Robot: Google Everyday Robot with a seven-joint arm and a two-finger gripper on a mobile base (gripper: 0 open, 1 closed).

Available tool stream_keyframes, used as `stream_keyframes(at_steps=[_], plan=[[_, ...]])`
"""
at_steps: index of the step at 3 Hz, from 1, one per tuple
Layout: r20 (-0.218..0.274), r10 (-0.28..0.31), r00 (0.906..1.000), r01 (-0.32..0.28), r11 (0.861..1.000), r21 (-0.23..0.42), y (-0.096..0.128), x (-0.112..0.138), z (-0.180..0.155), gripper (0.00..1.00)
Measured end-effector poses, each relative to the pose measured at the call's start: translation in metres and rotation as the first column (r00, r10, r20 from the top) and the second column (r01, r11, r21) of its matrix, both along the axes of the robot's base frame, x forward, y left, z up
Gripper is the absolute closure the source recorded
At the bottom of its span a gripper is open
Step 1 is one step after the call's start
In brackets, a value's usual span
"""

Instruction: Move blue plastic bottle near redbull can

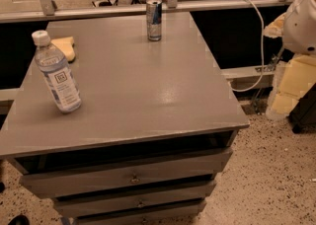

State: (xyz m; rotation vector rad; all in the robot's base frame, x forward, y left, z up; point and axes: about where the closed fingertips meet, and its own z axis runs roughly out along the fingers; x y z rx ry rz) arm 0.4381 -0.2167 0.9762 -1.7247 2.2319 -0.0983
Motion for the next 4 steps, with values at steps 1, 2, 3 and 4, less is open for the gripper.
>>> stream_keyframes(at_steps=[1, 2, 3, 4], plan=[[0.000, 0.000, 1.0000, 0.000, 1.000, 0.000, 0.000, 0.000, 0.000, 0.00], [0.004, 0.009, 0.9999, -0.009, 1.000, 0.029, 0.005, -0.001, -0.001, 0.00], [0.002, 0.051, 0.9987, -0.050, 0.976, 0.213, 0.046, 0.004, -0.026, 0.00], [0.036, 0.096, 0.9948, -0.102, 0.908, 0.407, 0.094, 0.020, -0.039, 0.00]])
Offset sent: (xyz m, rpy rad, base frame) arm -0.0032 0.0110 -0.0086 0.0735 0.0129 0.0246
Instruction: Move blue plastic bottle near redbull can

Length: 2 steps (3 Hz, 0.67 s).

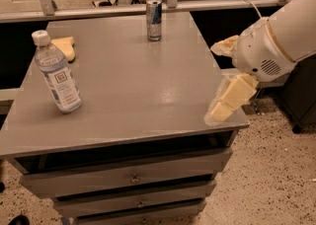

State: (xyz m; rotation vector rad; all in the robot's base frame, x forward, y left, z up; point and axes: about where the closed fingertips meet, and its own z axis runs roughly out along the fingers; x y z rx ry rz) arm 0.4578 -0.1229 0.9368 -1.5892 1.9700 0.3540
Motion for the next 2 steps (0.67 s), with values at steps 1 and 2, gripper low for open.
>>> stream_keyframes(at_steps=[1, 2], plan=[[0.057, 0.094, 0.9939, -0.107, 0.954, 0.280, 0.093, 0.021, 0.010, 0.00], [0.108, 0.130, 0.9856, -0.163, 0.900, 0.404, 0.166, 0.025, 0.034, 0.00]])
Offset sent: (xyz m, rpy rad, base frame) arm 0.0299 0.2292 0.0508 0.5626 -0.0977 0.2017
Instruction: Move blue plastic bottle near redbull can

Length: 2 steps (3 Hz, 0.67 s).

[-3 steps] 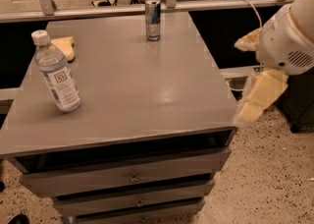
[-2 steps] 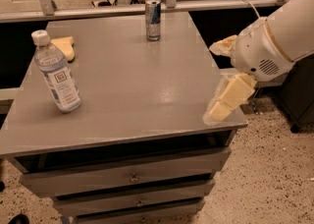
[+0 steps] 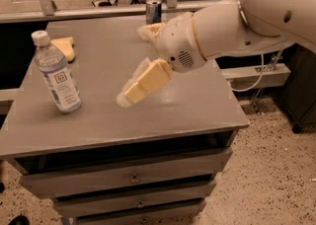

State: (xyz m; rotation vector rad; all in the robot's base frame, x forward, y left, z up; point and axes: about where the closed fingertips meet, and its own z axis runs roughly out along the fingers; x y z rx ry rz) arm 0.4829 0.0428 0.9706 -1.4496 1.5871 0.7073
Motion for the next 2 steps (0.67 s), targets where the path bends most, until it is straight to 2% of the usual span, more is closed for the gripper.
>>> stream_keyframes(at_steps=[1, 2], plan=[[0.000, 0.000, 1.0000, 0.000, 1.000, 0.000, 0.000, 0.000, 0.000, 0.00], [0.020, 0.018, 0.9996, -0.019, 0.997, 0.068, 0.021, 0.008, -0.003, 0.00]])
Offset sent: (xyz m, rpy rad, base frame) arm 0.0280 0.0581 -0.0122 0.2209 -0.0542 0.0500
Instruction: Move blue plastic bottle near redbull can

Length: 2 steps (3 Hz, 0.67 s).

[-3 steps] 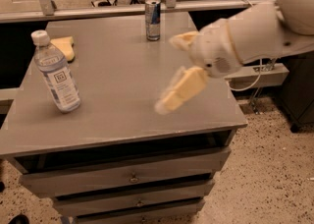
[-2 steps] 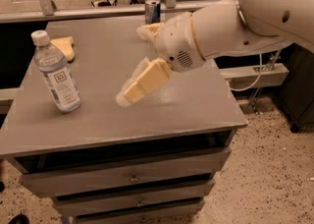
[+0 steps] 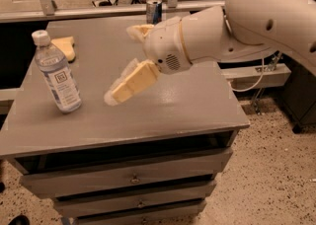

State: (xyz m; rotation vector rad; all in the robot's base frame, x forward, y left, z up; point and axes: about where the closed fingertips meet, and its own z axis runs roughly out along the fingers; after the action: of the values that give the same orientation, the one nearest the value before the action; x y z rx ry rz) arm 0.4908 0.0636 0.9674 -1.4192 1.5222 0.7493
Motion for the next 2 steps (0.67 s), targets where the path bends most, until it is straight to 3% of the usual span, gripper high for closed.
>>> stream_keyframes(at_steps=[1, 2], plan=[[0.029, 0.035, 0.9990, -0.038, 0.994, 0.102, 0.040, 0.014, -0.010, 0.00], [0.066, 0.053, 0.9964, -0.065, 0.977, 0.205, 0.084, 0.039, -0.026, 0.00]])
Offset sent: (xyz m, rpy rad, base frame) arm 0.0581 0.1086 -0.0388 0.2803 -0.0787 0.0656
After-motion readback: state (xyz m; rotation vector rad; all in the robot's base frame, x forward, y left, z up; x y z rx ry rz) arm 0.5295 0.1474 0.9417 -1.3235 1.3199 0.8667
